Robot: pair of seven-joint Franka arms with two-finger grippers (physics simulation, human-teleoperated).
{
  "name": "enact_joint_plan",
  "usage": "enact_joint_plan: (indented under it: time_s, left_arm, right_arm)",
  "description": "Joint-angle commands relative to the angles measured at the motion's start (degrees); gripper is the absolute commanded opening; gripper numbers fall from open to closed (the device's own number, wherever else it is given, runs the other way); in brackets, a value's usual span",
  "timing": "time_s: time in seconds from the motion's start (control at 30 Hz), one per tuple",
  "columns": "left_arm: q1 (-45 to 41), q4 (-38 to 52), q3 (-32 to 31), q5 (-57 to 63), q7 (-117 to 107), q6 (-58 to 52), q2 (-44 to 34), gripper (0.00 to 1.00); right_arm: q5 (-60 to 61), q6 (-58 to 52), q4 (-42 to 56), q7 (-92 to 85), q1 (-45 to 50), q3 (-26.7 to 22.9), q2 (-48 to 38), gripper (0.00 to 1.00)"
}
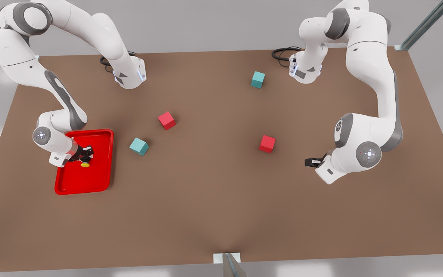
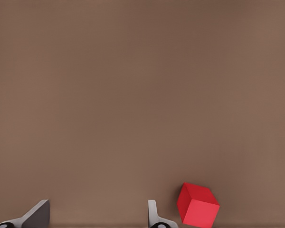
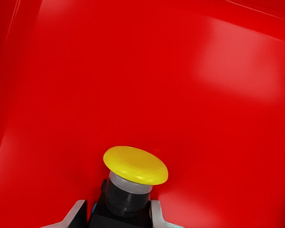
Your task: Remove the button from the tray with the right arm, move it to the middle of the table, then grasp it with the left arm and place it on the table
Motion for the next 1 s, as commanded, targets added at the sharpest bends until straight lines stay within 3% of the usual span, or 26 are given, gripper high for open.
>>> enact_joint_plan:
  time_s: [0.0,0.03,0.2,0.33,0.4,0.47,0.5,0.6,0.63,0.8,0.97]
  left_arm:
    - [0.0,0.0,0.0,0.0,0.0,0.0,-0.1,1.0]
    - [0.0,0.0,0.0,0.1,0.0,0.0,-0.1,1.0]
    - [0.0,0.1,0.0,0.1,-0.1,-0.3,-0.3,1.0]
    - [0.4,0.1,0.0,1.2,0.0,-0.3,-0.6,1.0]
    - [0.3,0.2,0.0,1.3,0.0,-0.1,-0.5,1.0]
    - [0.4,0.2,0.0,1.3,0.0,-0.4,-0.6,1.0]
    - [0.3,0.1,0.0,1.3,-0.1,-0.4,-0.7,1.0]
    - [0.6,0.2,0.0,1.3,0.0,-0.9,-1.0,1.0]
    - [0.7,0.2,0.0,1.3,0.0,-0.9,-0.9,1.0]
    - [1.0,0.2,0.1,1.8,0.0,-0.9,-0.9,1.0]
    - [1.1,0.2,0.3,1.8,0.0,-0.9,-0.9,1.0]
  right_arm:
    - [0.0,0.0,0.0,0.3,0.0,0.0,0.0,0.58]
    - [0.0,0.0,0.1,0.3,-0.1,0.0,-0.2,0.54]
    - [1.7,-2.8,0.7,0.2,0.5,0.4,-3.9,0.54]
    - [14.4,-15.3,11.7,0.1,13.6,-0.2,-7.5,0.54]
    - [25.5,-22.2,23.2,0.2,35.6,-14.6,-7.6,0.54]
    - [37.2,-25.9,31.4,3.4,60.8,-34.0,-7.2,0.54]
    - [42.1,-27.7,34.5,5.9,70.8,-41.4,-6.3,0.54]
    - [55.7,-32.1,44.9,14.7,94.6,-58.2,0.6,0.54]
    - [58.1,-32.8,48.1,17.8,98.9,-60.6,2.9,0.54]
    - [68.9,-34.3,63.8,33.8,109.2,-60.1,16.3,0.56]
    - [71.6,-31.0,76.8,41.3,112.4,-58.8,25.1,0.57]
